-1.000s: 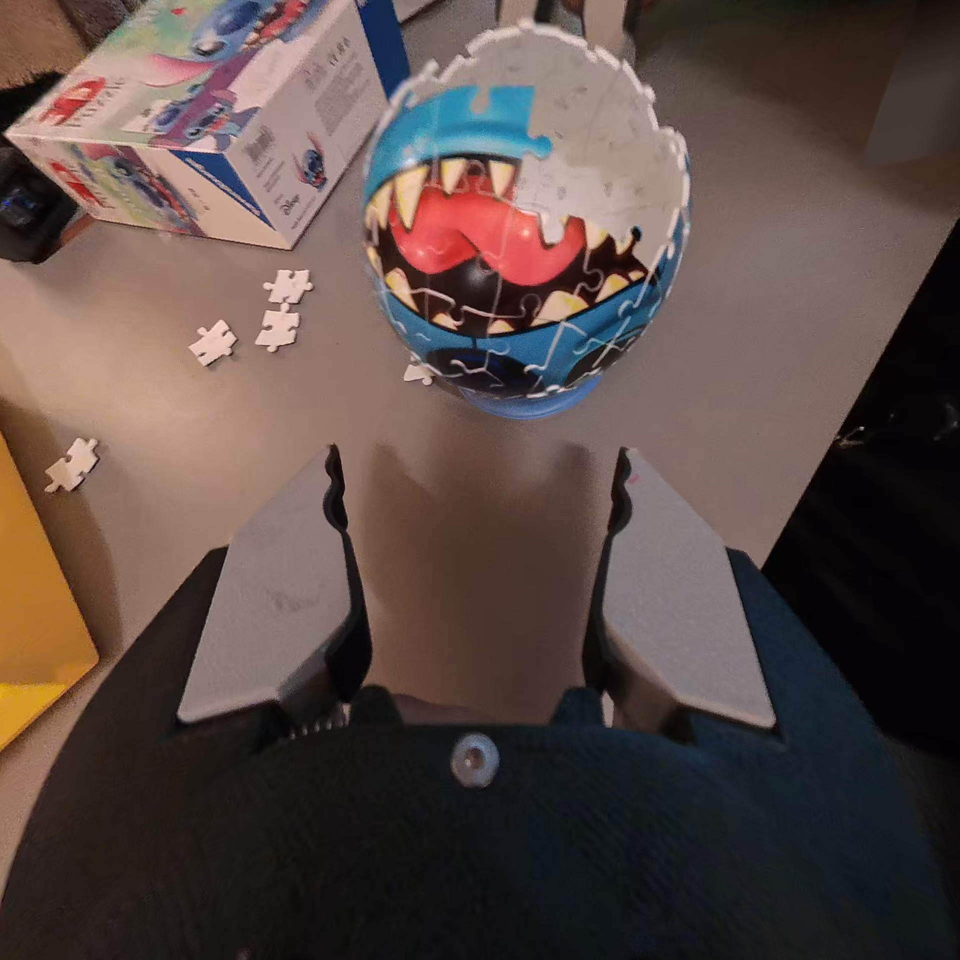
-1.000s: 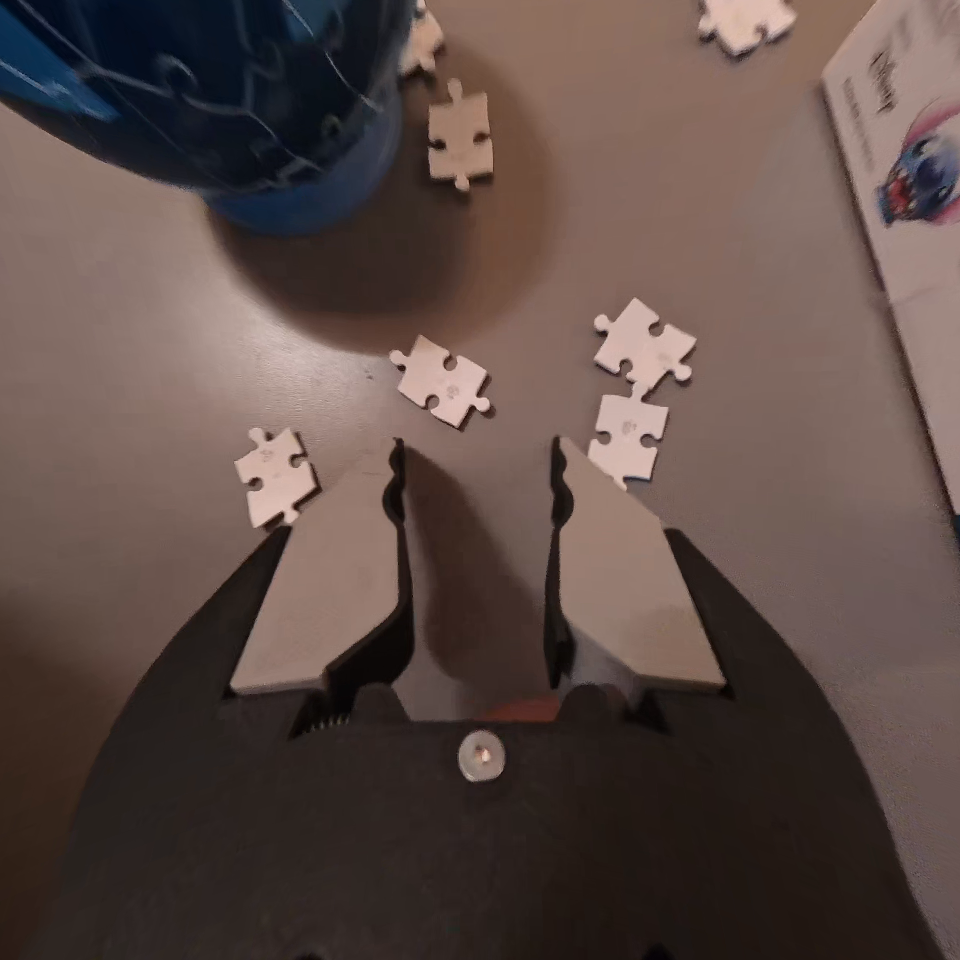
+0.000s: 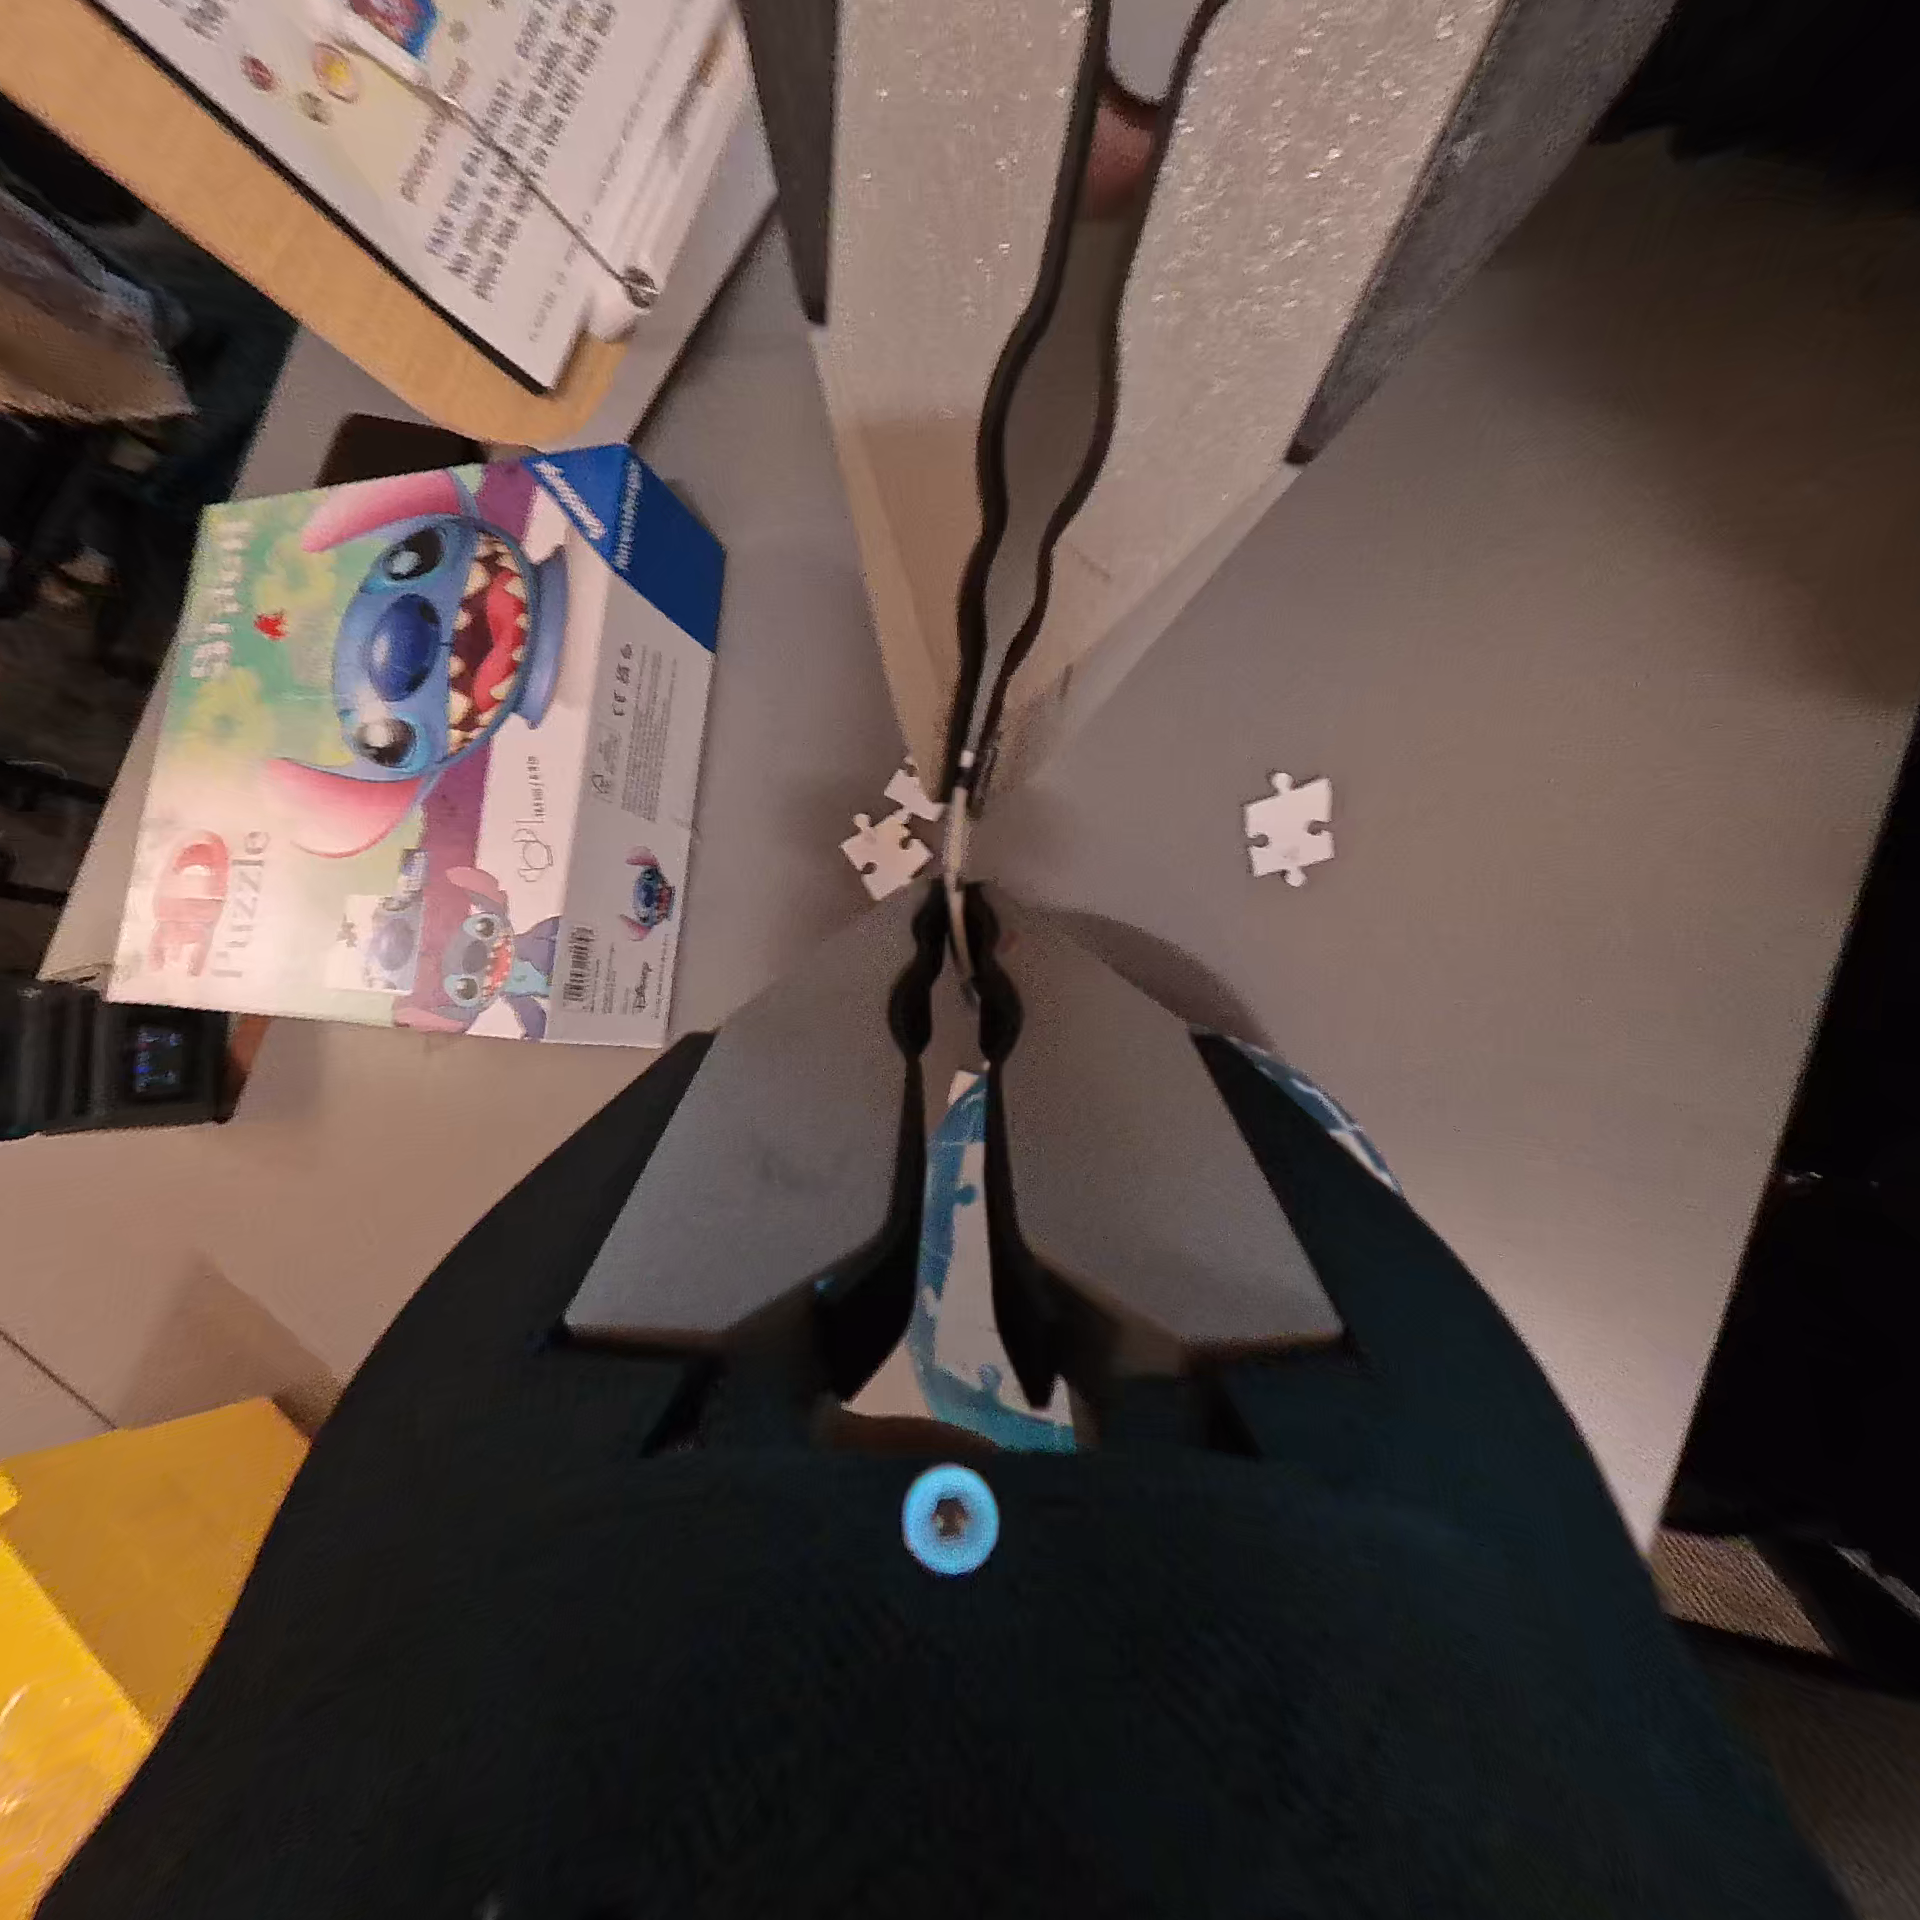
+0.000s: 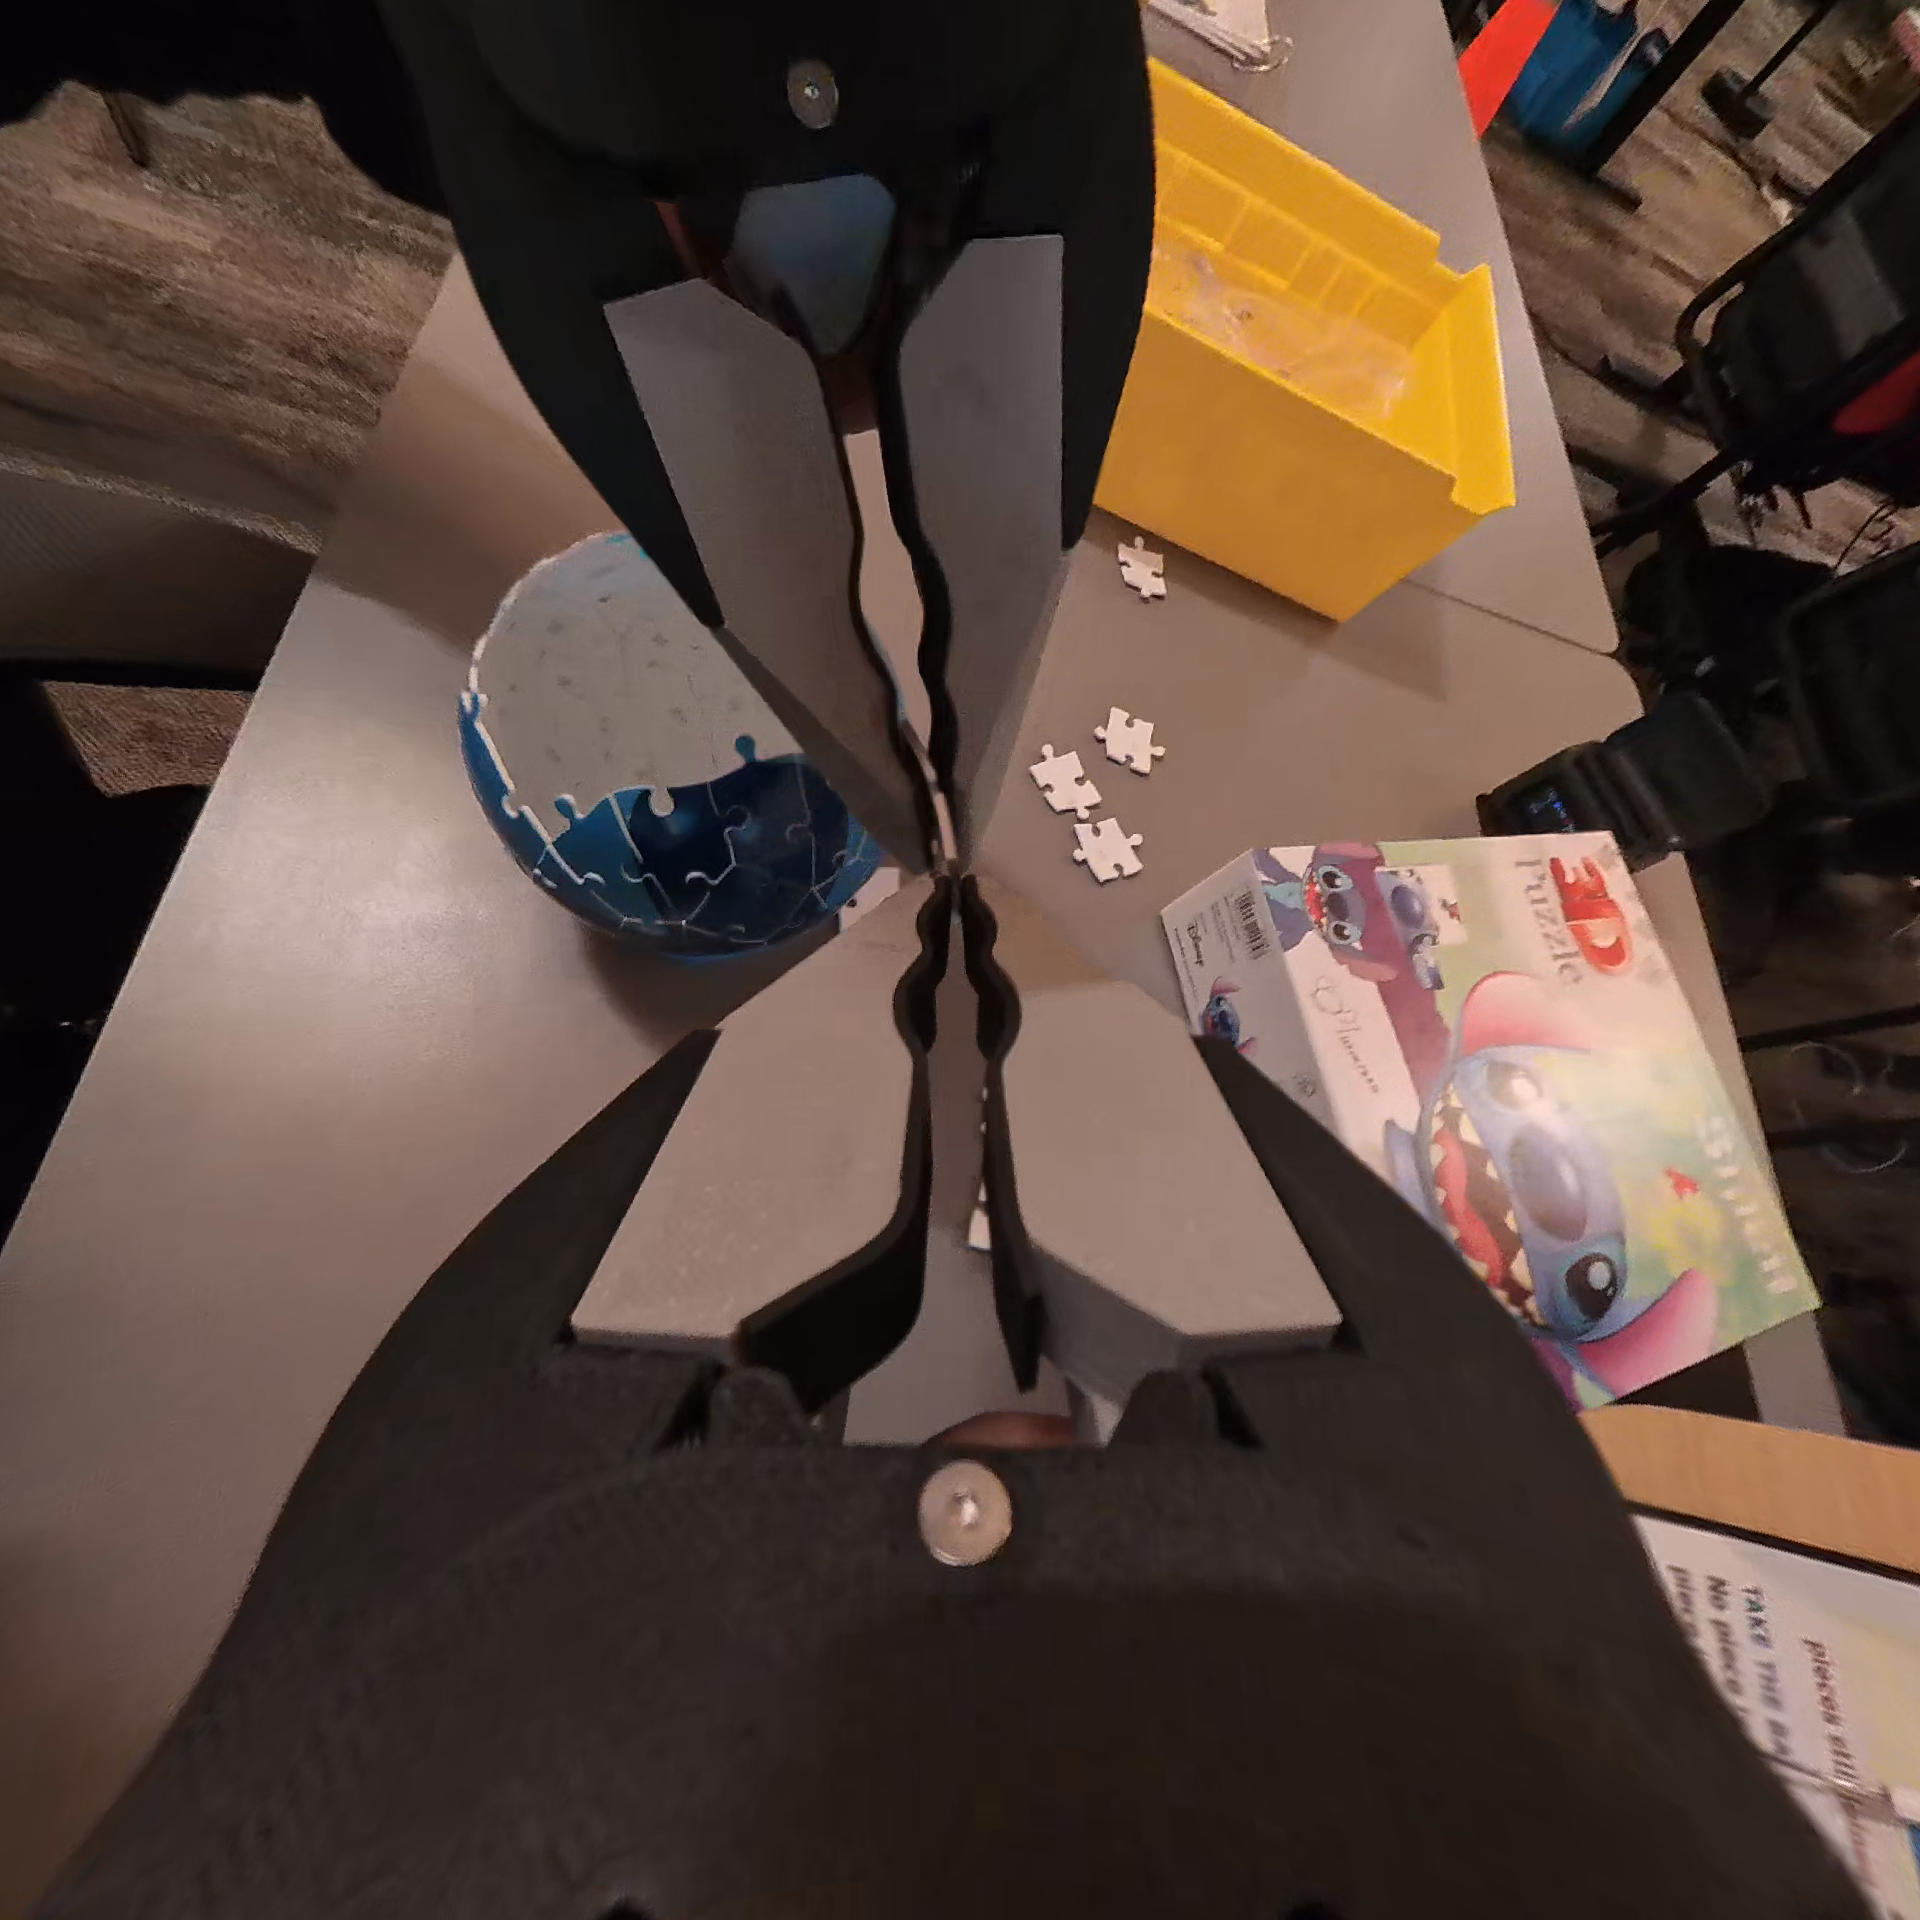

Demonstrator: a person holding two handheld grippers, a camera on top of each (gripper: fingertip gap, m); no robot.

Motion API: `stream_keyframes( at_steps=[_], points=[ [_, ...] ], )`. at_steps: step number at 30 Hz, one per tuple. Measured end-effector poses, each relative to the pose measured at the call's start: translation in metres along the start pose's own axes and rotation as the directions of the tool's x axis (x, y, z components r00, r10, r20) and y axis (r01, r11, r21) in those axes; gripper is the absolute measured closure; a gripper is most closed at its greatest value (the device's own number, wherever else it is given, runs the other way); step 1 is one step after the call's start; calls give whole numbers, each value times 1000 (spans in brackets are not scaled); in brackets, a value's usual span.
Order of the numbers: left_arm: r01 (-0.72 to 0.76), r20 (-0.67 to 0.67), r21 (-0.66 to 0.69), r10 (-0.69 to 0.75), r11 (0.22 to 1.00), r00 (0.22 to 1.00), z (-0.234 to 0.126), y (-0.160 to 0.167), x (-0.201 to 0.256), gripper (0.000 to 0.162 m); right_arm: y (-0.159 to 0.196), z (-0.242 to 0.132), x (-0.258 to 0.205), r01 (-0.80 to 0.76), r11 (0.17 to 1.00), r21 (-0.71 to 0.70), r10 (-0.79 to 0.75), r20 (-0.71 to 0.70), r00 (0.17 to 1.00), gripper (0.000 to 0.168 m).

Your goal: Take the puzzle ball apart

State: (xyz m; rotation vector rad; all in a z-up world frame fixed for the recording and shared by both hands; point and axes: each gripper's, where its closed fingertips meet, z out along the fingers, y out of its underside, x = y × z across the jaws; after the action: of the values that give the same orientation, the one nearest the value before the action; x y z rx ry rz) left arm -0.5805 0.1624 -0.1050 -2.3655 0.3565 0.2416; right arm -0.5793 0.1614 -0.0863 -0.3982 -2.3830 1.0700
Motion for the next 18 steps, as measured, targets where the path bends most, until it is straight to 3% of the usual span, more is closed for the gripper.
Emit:
stream_keyframes(
  at_steps=[1, 10, 18],
  points=[
    [-3, 21, 16, 3, 1000, 1000, -3, 0, -3, 161, -3, 0, 1, 6, 1000, 6, -6, -4, 1000, 168],
    [13, -9, 296, -11, 955, 1000, -35, -9, -3, 162, -41, -10, -3, -44, 971, 235, 29, 67, 997, 166],
    [64, -12, 359, -65, 931, 998, -46, -4, -11, 161, -59, 0, 0, 14, 973, 230, -15, 1, 1000, 168]
  ],
)
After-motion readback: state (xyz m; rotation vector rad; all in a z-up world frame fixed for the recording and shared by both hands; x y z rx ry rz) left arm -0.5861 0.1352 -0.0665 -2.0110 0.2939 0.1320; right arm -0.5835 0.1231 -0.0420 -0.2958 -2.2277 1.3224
